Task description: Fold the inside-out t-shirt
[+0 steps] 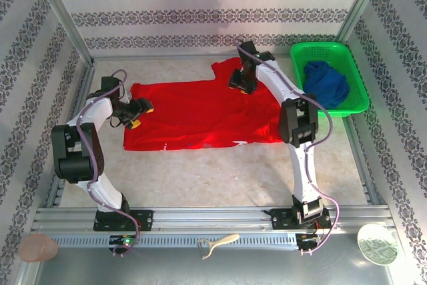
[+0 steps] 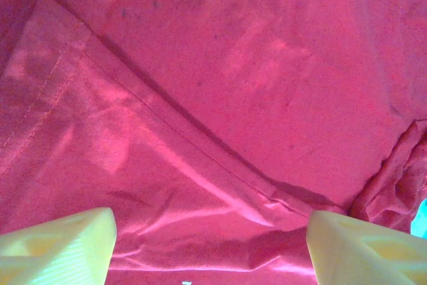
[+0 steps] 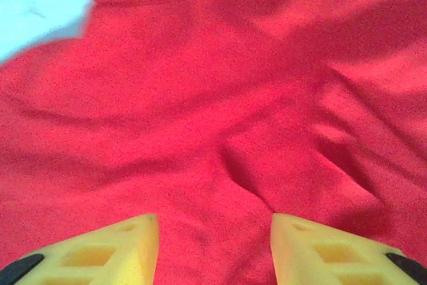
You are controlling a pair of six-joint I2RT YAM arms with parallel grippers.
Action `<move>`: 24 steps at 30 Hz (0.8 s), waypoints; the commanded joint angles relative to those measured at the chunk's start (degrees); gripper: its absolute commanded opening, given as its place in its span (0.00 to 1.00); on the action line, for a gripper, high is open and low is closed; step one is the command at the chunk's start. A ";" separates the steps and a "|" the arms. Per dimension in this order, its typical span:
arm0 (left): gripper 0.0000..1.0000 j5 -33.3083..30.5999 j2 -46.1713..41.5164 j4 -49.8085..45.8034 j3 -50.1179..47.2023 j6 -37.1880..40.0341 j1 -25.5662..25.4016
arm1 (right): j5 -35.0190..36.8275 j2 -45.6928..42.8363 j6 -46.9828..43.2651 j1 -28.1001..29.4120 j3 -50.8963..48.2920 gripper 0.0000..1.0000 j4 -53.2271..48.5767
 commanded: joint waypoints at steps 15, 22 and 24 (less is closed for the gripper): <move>0.76 0.97 1.02 2.84 -3.78 -0.60 -0.64 | 2.58 -26.82 0.79 -9.20 -47.75 0.57 5.70; 0.76 -0.98 3.99 4.77 -5.71 -1.59 -0.64 | 1.02 -27.69 4.53 -10.22 -54.38 0.00 8.02; 0.76 -3.25 4.75 4.52 -6.14 -2.32 -0.64 | 1.83 -30.28 6.10 -11.36 -56.76 0.00 7.51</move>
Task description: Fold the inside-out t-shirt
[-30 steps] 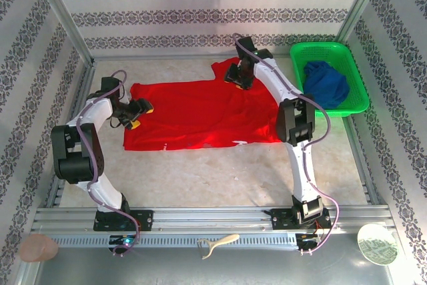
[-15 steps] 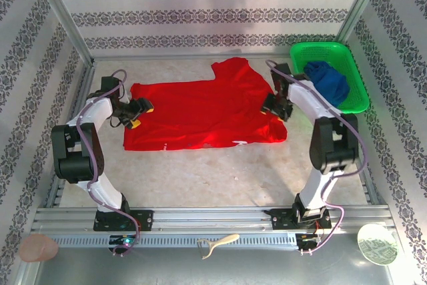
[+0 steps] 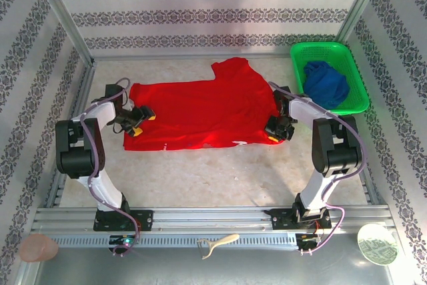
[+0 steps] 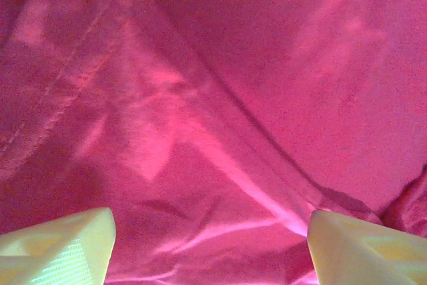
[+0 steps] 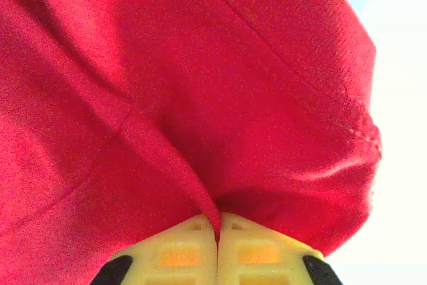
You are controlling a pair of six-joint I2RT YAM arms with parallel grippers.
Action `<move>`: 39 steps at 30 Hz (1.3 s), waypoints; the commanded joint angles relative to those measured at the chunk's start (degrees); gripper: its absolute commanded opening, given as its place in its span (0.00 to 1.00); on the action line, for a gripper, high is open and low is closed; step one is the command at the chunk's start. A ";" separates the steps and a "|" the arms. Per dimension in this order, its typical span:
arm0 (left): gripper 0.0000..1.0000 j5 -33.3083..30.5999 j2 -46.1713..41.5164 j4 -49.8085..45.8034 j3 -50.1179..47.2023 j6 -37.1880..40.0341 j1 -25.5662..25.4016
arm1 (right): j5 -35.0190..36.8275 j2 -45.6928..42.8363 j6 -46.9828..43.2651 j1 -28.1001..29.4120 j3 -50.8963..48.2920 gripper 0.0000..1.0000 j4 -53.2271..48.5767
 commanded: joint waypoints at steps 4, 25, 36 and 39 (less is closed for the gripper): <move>0.76 -7.49 2.01 -0.13 -1.62 -3.15 -0.52 | 0.71 -8.29 5.97 -3.80 -6.94 0.00 -2.25; 0.77 -11.04 -4.32 -4.67 -2.18 -2.83 -0.16 | 2.86 -20.51 10.70 -9.15 -15.71 0.26 -8.07; 0.78 -7.26 -1.73 -5.53 4.99 -0.30 -1.20 | 5.36 -7.59 0.27 1.92 15.42 0.33 -11.46; 0.78 -7.06 -1.22 -5.62 4.98 -0.16 -1.44 | 5.12 -5.34 2.12 3.34 15.46 0.28 -10.75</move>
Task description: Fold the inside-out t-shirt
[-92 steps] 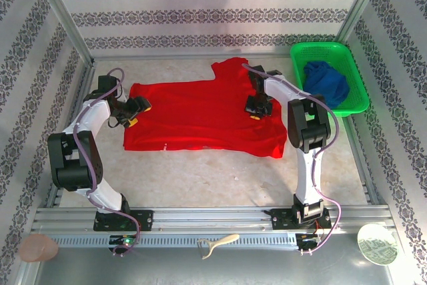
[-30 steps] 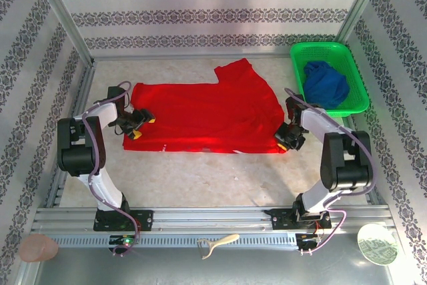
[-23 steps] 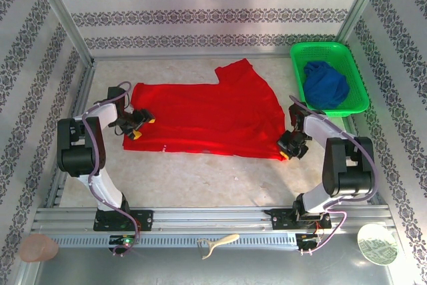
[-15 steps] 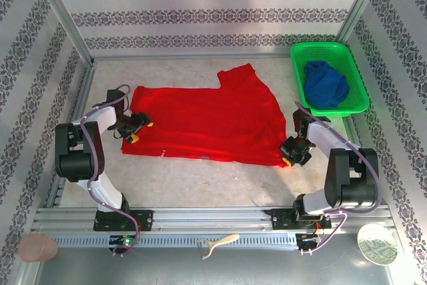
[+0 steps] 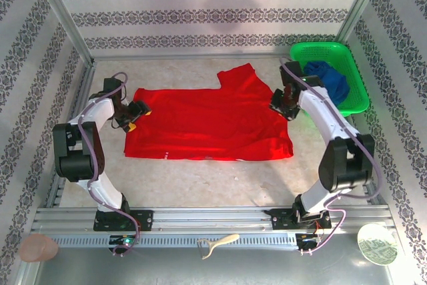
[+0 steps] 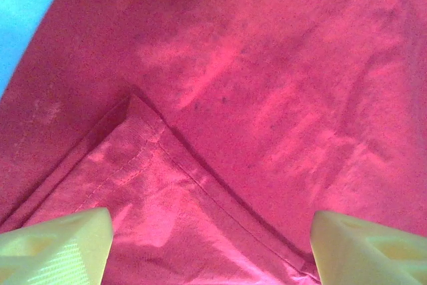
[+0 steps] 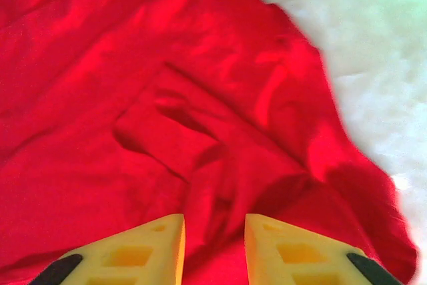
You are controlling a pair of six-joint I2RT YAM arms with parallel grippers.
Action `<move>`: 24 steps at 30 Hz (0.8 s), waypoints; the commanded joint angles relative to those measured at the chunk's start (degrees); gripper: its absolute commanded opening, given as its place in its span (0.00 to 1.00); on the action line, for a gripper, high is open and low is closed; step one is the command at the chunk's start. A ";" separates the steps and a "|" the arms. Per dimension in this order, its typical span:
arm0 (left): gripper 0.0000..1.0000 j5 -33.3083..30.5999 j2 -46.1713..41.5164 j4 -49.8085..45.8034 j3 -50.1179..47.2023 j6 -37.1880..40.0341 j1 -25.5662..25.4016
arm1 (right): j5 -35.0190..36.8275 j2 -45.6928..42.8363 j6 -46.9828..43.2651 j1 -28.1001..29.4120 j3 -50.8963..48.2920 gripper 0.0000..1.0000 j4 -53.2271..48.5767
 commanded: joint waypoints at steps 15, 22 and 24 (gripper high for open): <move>0.79 0.89 2.92 -2.17 -0.10 3.02 -0.82 | -2.24 -9.17 8.31 -6.43 -29.22 0.37 -0.94; 0.79 1.70 3.44 -1.42 -0.53 2.52 -0.82 | 0.61 -23.95 9.10 -7.58 -30.44 0.46 -3.85; 0.79 1.80 3.67 -1.16 -0.68 2.72 -0.81 | -0.87 -22.54 8.33 -7.65 -30.27 0.47 -1.72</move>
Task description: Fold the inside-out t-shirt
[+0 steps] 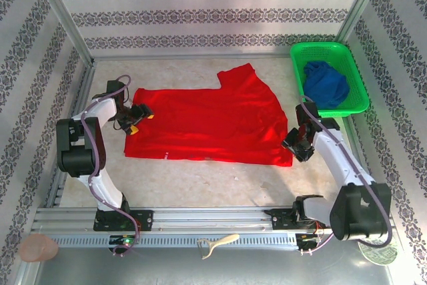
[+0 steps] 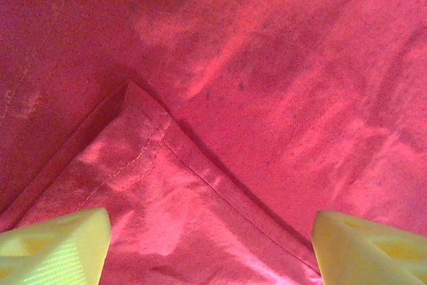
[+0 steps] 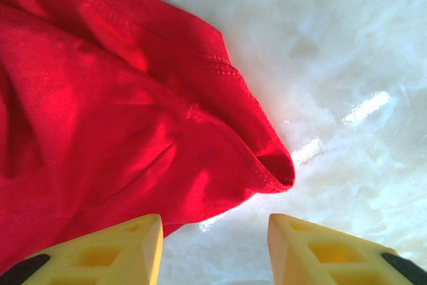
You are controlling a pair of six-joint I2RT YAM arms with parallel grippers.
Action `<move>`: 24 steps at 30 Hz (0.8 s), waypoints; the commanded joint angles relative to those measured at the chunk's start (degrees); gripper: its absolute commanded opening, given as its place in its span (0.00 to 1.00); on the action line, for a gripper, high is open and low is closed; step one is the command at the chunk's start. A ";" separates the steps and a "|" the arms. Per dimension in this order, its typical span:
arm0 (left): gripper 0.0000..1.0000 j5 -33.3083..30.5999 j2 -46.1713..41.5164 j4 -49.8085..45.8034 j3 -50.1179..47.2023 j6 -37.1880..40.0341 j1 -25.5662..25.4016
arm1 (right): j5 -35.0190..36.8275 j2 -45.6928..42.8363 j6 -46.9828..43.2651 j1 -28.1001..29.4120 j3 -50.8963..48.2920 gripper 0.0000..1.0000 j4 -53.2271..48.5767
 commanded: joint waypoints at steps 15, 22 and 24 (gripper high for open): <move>0.80 2.31 0.21 -0.86 -0.72 0.84 -0.43 | -6.98 15.02 -3.36 4.58 12.02 0.37 8.91; 0.80 2.60 0.48 -1.13 0.35 0.95 -0.41 | -6.20 29.30 -1.36 10.27 25.48 0.51 6.87; 0.80 2.68 0.31 -0.89 0.28 0.72 -0.43 | -5.87 31.41 -0.29 11.04 26.84 0.52 6.16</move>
